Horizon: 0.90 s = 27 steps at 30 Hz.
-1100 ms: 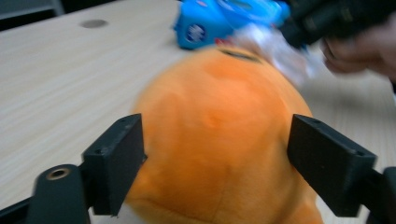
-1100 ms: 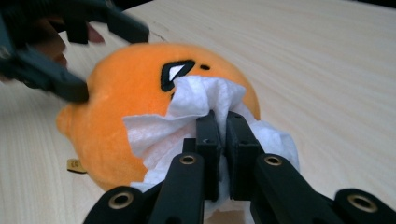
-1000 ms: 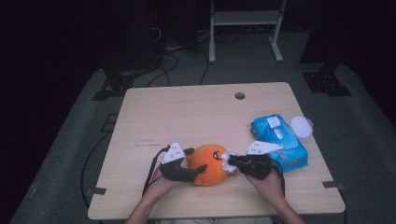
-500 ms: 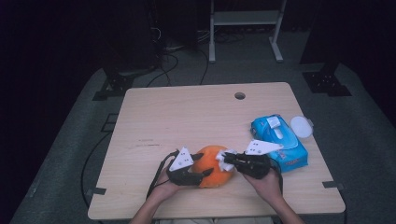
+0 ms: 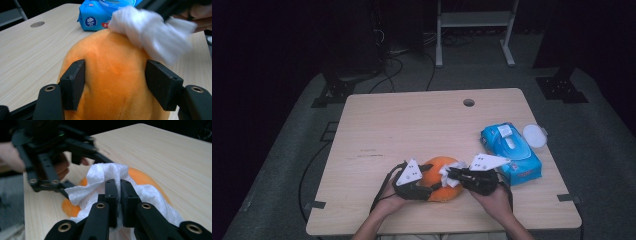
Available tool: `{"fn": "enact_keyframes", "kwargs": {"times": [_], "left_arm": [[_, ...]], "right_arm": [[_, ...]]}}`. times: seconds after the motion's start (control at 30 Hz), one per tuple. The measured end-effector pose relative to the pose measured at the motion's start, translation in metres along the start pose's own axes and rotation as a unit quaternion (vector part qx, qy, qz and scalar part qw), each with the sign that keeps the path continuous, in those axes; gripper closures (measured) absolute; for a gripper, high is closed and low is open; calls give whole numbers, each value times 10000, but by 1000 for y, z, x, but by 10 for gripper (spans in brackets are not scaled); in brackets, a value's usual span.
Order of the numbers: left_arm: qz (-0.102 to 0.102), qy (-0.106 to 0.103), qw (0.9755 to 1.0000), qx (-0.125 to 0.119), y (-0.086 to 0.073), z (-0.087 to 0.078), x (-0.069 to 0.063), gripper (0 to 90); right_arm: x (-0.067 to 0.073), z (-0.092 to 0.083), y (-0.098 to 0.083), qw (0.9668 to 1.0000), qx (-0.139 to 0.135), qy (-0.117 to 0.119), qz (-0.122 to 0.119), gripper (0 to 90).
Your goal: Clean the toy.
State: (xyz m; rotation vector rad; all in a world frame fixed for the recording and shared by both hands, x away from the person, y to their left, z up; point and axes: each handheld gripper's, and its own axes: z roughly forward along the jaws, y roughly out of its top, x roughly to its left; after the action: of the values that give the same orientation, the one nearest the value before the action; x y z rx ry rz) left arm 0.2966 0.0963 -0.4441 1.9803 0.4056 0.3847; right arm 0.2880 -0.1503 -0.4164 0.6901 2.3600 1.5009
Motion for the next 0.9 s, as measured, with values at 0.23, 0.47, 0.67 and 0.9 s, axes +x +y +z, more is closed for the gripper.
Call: {"fn": "enact_keyframes", "kwargs": {"times": [0.23,0.47,0.67,0.9], "left_arm": [[-418,234,9988,-67,4,-9,10,169],[-91,79,9999,60,2,1,4,310],[-480,414,9980,77,3,-7,9,137],[-246,207,9994,97,-4,-2,6,249]], "right_arm": [[-28,-6,-15,9984,126,-293,458,844],[2,2,6,9982,195,-303,-474,842],[-31,-9,-12,9976,354,-582,80,843],[-6,-2,5,9985,306,-227,-400,842]]}}
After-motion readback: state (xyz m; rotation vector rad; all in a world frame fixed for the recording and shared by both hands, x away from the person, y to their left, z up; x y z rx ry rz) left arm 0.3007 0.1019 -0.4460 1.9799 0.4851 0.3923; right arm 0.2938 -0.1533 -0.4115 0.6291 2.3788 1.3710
